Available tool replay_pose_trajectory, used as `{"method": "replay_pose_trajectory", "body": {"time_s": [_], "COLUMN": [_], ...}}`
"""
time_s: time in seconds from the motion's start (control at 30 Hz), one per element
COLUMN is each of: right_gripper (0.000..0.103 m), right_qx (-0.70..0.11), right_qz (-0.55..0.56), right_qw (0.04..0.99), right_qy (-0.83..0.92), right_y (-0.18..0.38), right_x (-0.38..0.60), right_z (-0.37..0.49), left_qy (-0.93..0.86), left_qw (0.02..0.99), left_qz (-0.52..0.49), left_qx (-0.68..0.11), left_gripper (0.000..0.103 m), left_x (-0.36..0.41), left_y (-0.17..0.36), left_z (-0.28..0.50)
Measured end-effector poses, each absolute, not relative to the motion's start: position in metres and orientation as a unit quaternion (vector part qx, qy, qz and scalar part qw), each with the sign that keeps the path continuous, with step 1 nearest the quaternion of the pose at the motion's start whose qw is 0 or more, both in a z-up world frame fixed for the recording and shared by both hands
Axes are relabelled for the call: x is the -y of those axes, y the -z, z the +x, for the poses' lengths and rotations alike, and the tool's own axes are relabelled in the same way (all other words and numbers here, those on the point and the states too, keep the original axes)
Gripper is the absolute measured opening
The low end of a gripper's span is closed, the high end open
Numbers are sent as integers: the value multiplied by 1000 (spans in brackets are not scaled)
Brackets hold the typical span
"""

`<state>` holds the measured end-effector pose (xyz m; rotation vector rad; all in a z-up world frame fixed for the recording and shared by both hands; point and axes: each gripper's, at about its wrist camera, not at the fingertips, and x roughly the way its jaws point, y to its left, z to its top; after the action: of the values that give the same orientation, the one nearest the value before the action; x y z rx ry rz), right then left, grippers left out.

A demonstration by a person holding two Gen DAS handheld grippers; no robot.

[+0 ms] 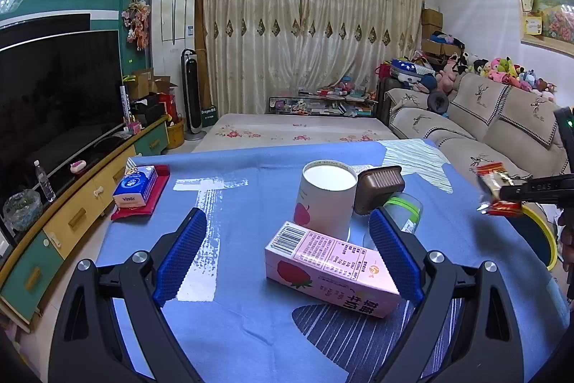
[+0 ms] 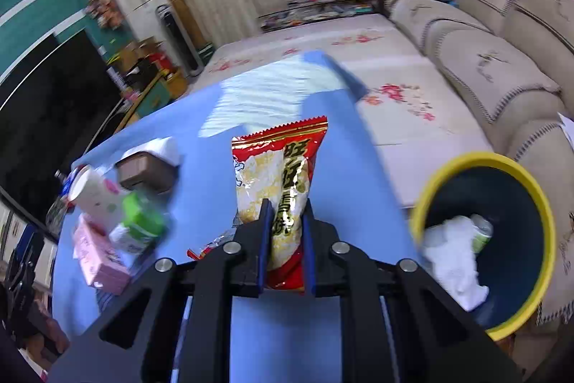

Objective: Collect trash
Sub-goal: 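Carry the snack bag into the yellow bin and open the right gripper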

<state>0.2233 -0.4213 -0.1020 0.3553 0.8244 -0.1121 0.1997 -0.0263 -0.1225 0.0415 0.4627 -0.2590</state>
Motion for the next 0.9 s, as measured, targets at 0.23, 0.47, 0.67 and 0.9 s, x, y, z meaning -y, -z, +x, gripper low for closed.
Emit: {"method": "replay_pose_trajectory", "body": {"time_s": [0.23, 0.47, 0.67, 0.9], "right_gripper": [16, 17, 17, 22], "right_qx": [-391, -389, -397, -385], "right_qz": [209, 234, 248, 263], "right_qw": [888, 867, 851, 854], "right_qy": [124, 207, 237, 231], "right_y": [115, 137, 157, 157], "right_x": [488, 548, 573, 576], "right_z": [192, 160, 149, 140], "left_qy": [130, 132, 134, 147], "left_qw": [962, 961, 960, 958], "left_qz": [17, 19, 24, 24], "left_qx": [-238, -241, -243, -245], "left_gripper": [91, 91, 91, 91], "left_x": [26, 29, 33, 36], "left_y": [125, 128, 128, 127], "left_z": [203, 204, 206, 203]}}
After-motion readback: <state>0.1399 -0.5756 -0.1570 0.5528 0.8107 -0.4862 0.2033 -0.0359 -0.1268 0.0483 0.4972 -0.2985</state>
